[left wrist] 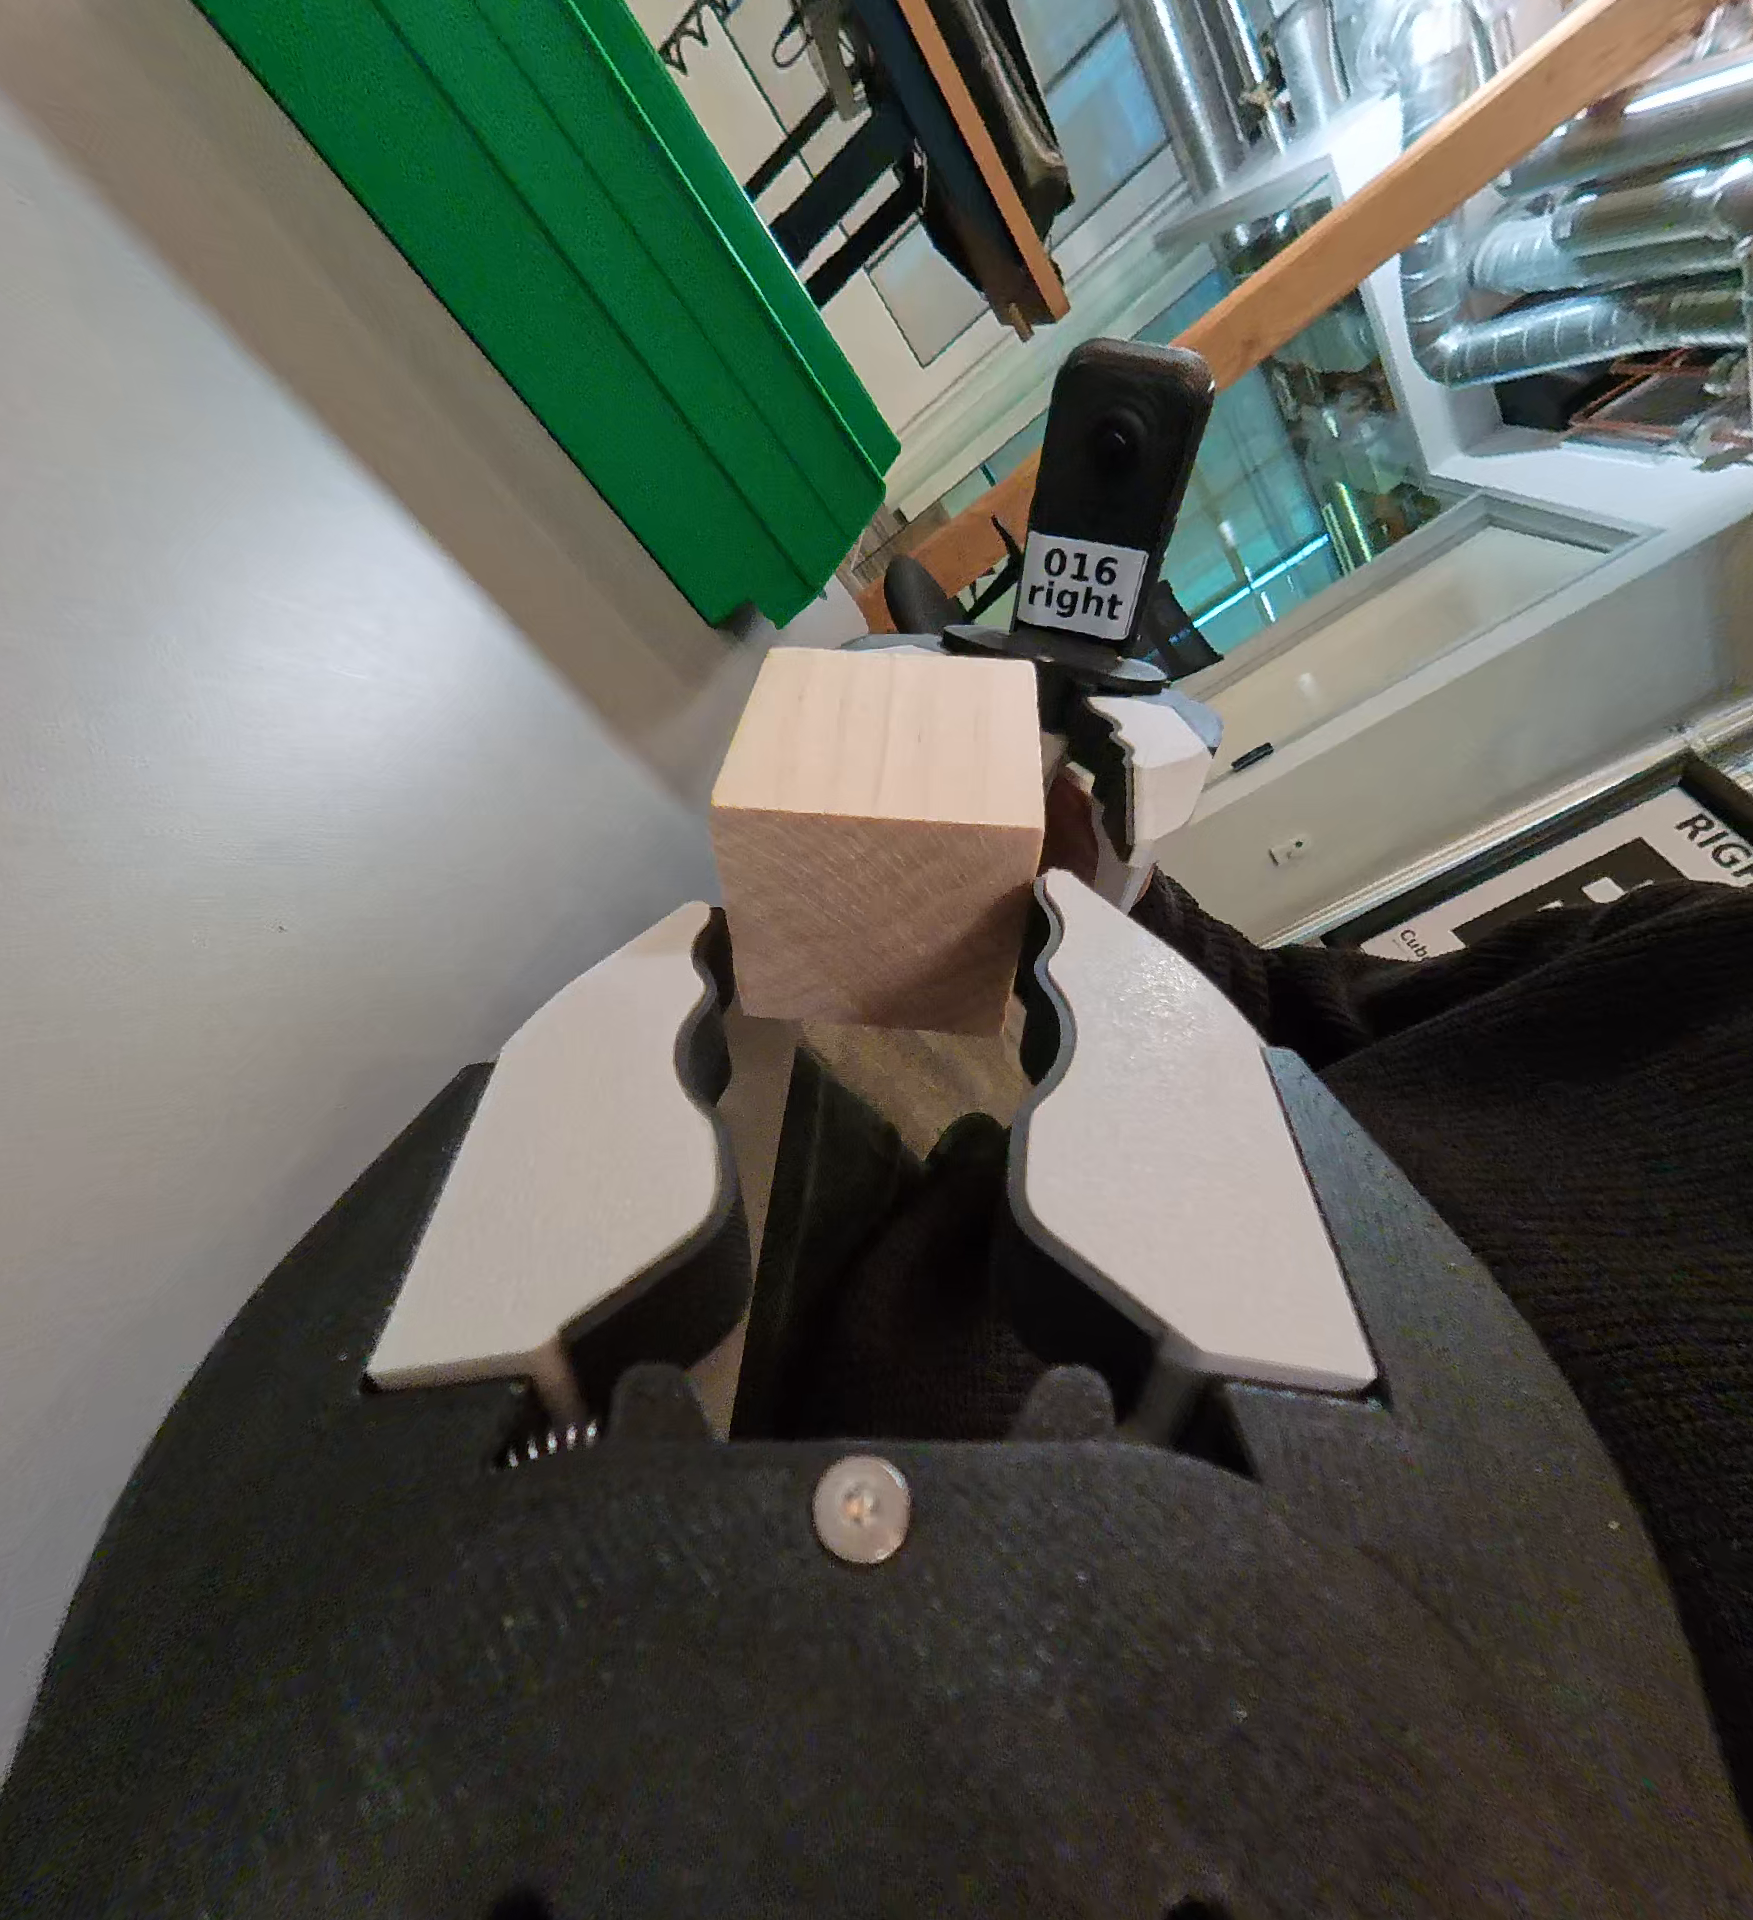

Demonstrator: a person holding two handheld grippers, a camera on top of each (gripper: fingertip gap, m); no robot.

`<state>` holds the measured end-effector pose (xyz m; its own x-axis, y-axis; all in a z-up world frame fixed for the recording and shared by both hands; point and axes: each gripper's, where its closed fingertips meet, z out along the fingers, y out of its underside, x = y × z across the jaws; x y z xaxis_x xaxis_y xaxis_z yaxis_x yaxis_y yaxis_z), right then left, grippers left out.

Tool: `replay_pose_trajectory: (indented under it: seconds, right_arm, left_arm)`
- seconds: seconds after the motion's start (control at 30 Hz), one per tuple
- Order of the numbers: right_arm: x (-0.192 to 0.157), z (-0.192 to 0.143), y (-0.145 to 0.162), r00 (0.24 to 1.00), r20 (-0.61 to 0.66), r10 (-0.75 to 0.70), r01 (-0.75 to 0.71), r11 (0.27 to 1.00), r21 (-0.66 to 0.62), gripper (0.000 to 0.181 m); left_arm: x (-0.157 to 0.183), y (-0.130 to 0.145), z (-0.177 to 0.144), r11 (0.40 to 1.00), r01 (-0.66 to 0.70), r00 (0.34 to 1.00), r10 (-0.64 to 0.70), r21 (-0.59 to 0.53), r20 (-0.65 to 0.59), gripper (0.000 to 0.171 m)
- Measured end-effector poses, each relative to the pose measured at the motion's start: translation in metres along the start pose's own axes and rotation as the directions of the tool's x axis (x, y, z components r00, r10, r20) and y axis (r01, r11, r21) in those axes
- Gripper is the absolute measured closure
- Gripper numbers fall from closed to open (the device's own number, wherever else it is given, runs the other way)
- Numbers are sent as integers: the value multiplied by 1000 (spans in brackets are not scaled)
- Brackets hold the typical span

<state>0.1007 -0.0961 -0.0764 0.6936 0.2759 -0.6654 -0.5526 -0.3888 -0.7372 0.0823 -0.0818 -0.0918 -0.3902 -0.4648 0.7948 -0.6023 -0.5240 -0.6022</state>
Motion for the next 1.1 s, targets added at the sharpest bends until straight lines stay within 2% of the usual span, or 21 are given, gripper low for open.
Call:
replay_pose_trajectory:
  seconds: [0.2, 0.3, 0.4, 0.47, 0.67, 0.87, 1.1]
  right_arm:
    - [2, -3, -1, 994, 38, 99, -100, 995, 15, 114]
    - [1, -3, 3, 983, 80, 165, -165, 986, -13, 117]
    - [3, -5, 4, 979, 88, 186, -184, 983, -25, 128]
    - [2, -5, 4, 976, 97, 193, -192, 981, -23, 129]
    - [2, -3, 6, 988, 68, 142, -139, 990, -36, 115]
    - [-6, 0, 11, 987, 101, 123, -117, 991, -71, 126]
    - [-9, 1, 13, 986, 112, 122, -112, 990, -87, 124]
  left_arm:
    - [1, 5, -1, 999, 11, 1000, -12, -49, -21, 116]
    - [1, 11, 0, 996, -19, 1000, 18, -90, -7, 116]
    - [5, 12, -1, 993, -51, 999, 49, -106, -23, 116]
    - [5, 12, -1, 992, -65, 998, 63, -110, -24, 116]
    - [10, 11, 0, 993, -59, 997, 54, -101, -49, 116]
    - [11, 12, 0, 993, -60, 997, 54, -106, -63, 116]
    - [13, 11, 0, 994, -52, 996, 45, -95, -78, 116]
